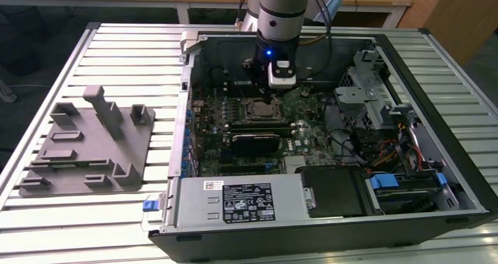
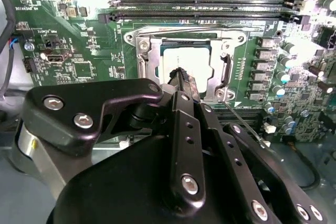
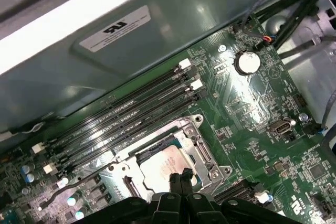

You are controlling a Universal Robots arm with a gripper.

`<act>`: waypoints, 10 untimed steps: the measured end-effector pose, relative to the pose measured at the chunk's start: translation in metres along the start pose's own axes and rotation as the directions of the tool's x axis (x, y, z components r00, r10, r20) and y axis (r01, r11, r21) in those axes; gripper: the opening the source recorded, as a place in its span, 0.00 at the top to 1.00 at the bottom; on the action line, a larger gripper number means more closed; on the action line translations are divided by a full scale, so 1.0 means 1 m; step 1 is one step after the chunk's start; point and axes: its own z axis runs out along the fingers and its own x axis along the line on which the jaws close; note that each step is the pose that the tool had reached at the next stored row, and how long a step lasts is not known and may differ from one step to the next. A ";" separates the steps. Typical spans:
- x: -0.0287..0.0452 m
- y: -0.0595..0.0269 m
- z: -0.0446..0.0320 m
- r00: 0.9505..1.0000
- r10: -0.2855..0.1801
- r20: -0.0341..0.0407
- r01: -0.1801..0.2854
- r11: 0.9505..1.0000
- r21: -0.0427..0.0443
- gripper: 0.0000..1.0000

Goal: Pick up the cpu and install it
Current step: 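Close the cpu cover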

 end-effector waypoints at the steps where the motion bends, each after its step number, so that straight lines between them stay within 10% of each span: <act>1: 0.0000 0.0000 0.0000 1.000 -0.007 0.000 0.007 1.000 0.000 0.89; 10: 0.0000 0.0000 0.0000 0.998 -0.069 0.000 0.069 0.998 0.000 0.89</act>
